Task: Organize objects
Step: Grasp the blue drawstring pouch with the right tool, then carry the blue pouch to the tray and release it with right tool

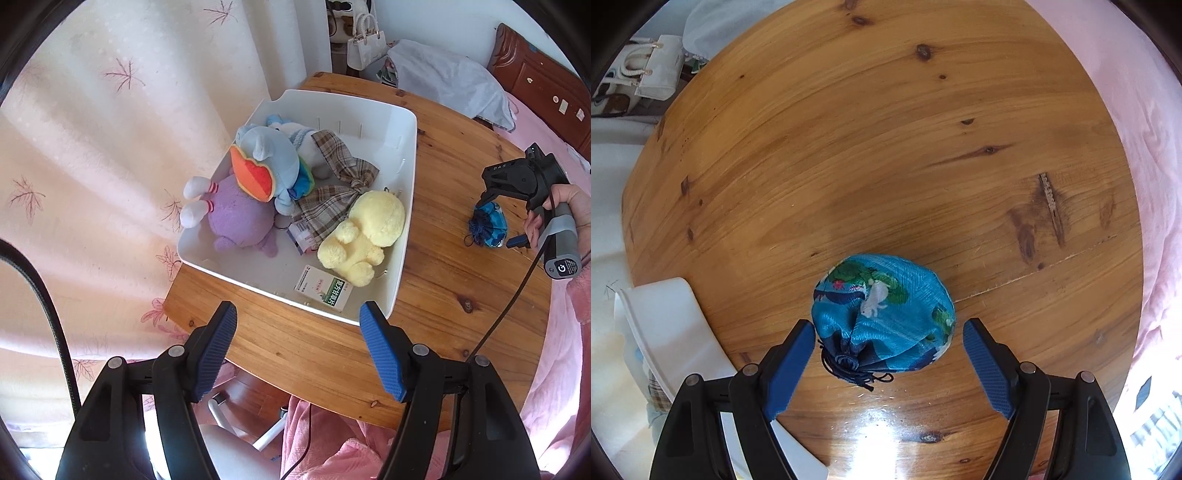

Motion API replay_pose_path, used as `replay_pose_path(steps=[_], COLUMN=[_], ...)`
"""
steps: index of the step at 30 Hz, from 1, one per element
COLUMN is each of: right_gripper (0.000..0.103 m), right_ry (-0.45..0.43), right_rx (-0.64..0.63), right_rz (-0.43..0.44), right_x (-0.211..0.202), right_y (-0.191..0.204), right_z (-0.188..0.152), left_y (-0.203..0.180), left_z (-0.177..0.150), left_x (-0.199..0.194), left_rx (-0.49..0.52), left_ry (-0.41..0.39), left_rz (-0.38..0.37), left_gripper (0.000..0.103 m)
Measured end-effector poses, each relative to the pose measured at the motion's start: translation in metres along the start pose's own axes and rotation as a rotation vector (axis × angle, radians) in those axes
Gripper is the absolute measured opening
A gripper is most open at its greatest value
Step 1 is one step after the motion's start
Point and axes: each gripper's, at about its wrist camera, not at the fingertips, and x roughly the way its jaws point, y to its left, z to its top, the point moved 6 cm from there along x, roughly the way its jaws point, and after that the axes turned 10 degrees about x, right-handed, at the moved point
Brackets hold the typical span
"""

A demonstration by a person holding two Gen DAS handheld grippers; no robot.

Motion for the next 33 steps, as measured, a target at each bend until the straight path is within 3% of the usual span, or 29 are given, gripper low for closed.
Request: replay_pose_path(steps=[10, 15, 24, 33], right_gripper=[0.072, 0.063, 0.059, 0.059], right_ry=[-0.031, -0.042, -0.062, -0.167], right_rx=[-0.054, -0.067, -0.055, -0.043], right_rz=[-0.031, 0.001, 0.042, 0.109], right_x=[-0.003, -0.008, -0.025, -0.079], right_y=[0.005, 0.001, -0.012, -0.021], right_z=[-0.002, -0.005, -0.014, -0.039], left_y=[0.002, 0.002, 0.006, 0.013], left_z=[-0.010, -0.012, -0.006, 0.014], left_x=[0.005, 0.004, -0.008, -0.022], left_rx=[-0.032, -0.025, -0.016, 0.124], left_ry=[0.047, 0.056, 0.024, -0.044], left_rz=[0.015, 0.018, 0.020, -0.024], left_gripper=[0.073, 0.073, 0.073, 0.073])
